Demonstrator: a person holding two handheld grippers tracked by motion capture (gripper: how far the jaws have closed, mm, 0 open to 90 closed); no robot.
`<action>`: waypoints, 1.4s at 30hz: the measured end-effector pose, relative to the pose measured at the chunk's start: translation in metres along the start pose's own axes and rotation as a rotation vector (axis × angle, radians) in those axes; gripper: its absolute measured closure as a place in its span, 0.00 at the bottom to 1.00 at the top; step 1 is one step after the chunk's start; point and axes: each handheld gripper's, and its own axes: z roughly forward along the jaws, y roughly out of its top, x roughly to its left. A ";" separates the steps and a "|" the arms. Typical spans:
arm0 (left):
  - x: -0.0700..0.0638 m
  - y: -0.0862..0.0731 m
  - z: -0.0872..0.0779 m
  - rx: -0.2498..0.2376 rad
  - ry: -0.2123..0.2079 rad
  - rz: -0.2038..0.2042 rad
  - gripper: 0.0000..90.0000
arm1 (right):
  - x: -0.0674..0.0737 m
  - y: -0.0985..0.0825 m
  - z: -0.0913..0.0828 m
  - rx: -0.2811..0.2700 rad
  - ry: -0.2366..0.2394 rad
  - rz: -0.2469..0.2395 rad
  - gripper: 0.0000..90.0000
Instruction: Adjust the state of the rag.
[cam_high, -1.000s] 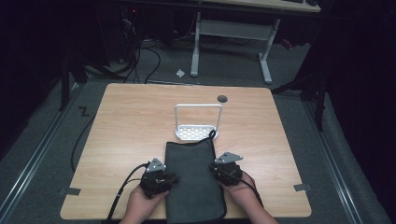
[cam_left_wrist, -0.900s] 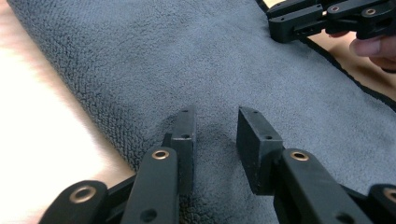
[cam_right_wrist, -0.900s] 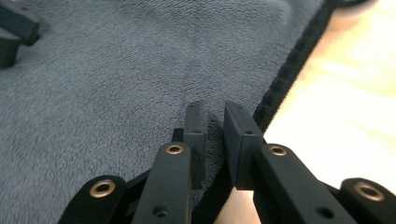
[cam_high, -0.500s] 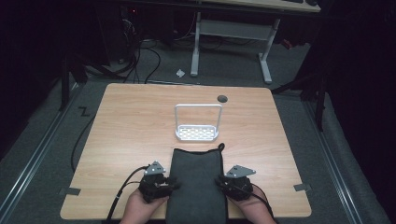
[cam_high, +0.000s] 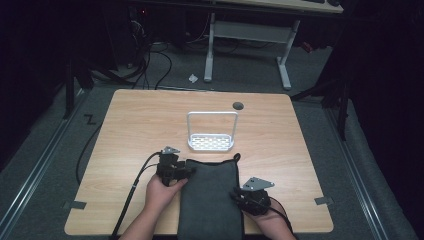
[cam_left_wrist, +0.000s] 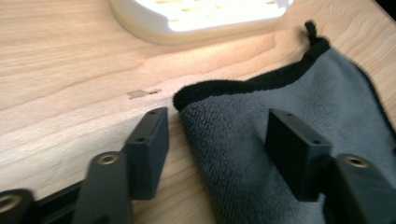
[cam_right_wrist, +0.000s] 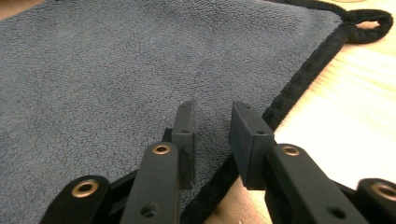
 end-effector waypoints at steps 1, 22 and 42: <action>0.000 0.001 0.001 0.000 0.003 -0.005 0.59 | -0.001 0.000 0.000 0.001 0.005 0.000 0.77; 0.008 -0.014 -0.001 -0.076 -0.015 -0.008 0.88 | -0.017 0.015 -0.013 -0.065 -0.053 0.064 0.64; 0.007 -0.014 -0.001 -0.073 -0.023 0.008 0.86 | -0.044 0.053 0.053 0.045 -0.111 0.153 0.40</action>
